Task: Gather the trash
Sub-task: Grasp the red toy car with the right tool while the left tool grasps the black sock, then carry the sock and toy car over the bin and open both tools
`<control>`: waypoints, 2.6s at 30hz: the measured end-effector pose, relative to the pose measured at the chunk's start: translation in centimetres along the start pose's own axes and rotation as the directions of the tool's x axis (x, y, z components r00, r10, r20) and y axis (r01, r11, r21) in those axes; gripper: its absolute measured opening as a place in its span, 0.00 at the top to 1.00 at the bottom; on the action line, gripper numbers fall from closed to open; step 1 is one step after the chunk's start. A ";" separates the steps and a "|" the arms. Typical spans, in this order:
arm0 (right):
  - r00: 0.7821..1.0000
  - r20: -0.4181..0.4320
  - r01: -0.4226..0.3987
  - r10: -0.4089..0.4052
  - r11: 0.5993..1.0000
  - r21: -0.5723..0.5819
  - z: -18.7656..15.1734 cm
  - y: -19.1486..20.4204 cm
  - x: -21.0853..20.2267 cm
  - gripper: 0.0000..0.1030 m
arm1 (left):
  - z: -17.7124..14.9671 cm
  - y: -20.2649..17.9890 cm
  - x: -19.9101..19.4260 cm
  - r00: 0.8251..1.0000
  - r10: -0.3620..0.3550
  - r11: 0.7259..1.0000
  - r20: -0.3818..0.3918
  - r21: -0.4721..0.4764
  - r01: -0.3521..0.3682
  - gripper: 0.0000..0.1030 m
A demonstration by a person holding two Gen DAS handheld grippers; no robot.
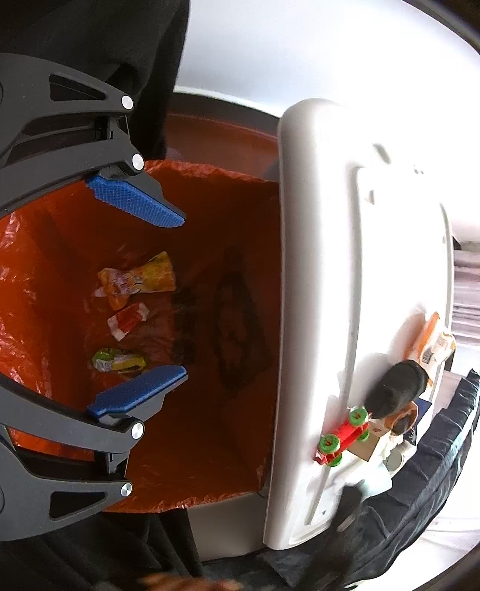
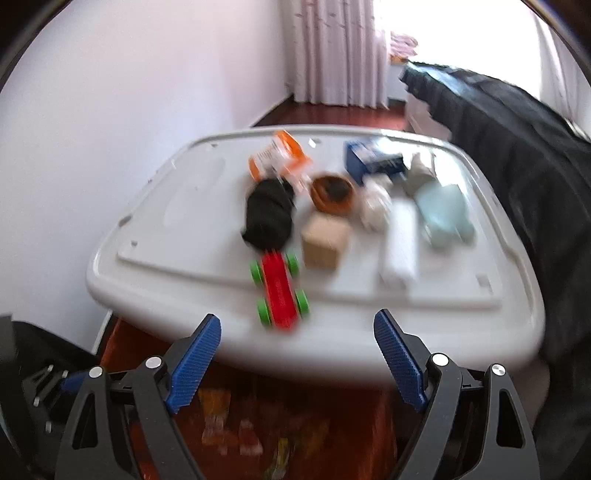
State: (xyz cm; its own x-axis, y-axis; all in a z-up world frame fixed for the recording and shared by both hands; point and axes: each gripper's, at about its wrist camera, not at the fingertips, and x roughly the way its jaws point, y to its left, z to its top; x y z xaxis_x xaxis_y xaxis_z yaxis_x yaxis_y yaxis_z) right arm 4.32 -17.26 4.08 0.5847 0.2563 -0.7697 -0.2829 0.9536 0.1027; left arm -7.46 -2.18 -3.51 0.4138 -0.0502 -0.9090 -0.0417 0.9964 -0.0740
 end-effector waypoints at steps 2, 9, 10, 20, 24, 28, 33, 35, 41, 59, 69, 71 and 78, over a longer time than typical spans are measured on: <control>1.000 0.005 0.003 -0.003 0.999 -0.049 0.9 1.0 1.8 0.19 | 0.1 0.0 0.0 1.000 0.003 1.000 0.009 0.009 -0.003 0.26; 0.999 -0.021 0.036 -0.038 0.996 -0.087 1.3 0.7 6.8 0.20 | 0.5 0.5 0.1 1.000 0.000 1.000 0.020 -0.010 0.000 0.26; 0.999 -0.027 0.039 -0.041 0.996 -0.077 1.2 0.4 7.3 0.26 | 0.5 0.6 0.1 1.000 -0.002 1.000 0.020 -0.012 0.002 0.26; 0.999 0.034 0.041 -0.038 0.994 -0.100 0.5 1.6 7.7 0.63 | 0.6 0.3 0.1 1.000 0.002 1.000 0.022 -0.001 -0.002 0.27; 1.000 0.024 0.012 -0.011 0.999 -0.035 0.9 0.5 6.7 0.63 | 0.7 -0.2 -0.4 1.000 -0.007 1.000 0.026 0.016 0.007 0.27; 0.996 0.092 -0.016 0.010 0.998 0.055 1.9 -2.2 0.8 0.63 | 2.4 -1.3 -2.0 0.999 -0.013 0.998 0.048 0.060 0.010 0.26; 0.988 0.156 -0.006 -0.017 0.989 0.146 2.1 -6.9 -4.7 0.63 | 7.2 -3.5 -3.4 0.994 -0.050 0.995 0.098 0.089 0.041 0.26; 0.984 0.175 0.005 -0.036 0.984 0.176 1.7 -8.9 -6.1 0.63 | 10.0 -4.8 -3.1 0.992 -0.071 0.994 0.109 0.086 0.061 0.26; 0.980 0.199 -0.020 -0.026 0.975 0.223 0.7 -10.9 -6.5 0.63 | 16.3 -8.1 0.7 0.988 -0.080 0.995 0.133 0.063 0.072 0.23; 0.980 0.194 -0.092 0.041 0.961 0.261 1.5 -11.8 -4.6 0.63 | 21.0 -9.6 10.1 0.988 -0.058 0.995 0.143 0.083 0.047 0.55; 0.986 0.144 -0.123 0.083 0.946 0.299 1.8 -11.0 -3.0 0.63 | 18.4 -7.5 6.0 0.986 -0.095 0.993 0.135 0.083 0.084 0.59; 0.986 0.137 -0.132 0.095 0.947 0.293 1.9 -10.3 -2.7 0.63 | 17.0 -6.8 3.4 0.984 -0.109 0.991 0.144 0.089 0.097 0.59; 0.981 0.120 -0.181 0.154 0.949 0.259 1.4 -7.3 -2.5 0.63 | 9.2 -4.6 -2.3 0.994 -0.046 0.995 0.096 0.090 0.037 0.59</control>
State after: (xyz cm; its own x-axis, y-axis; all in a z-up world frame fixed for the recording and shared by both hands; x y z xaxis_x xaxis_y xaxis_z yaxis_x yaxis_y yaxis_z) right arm 5.93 -24.63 6.15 0.6209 0.4172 -0.6637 -0.1768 0.8993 0.3999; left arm 0.14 -6.04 2.74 0.5003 -0.0887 -0.8613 0.0557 0.9960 -0.0702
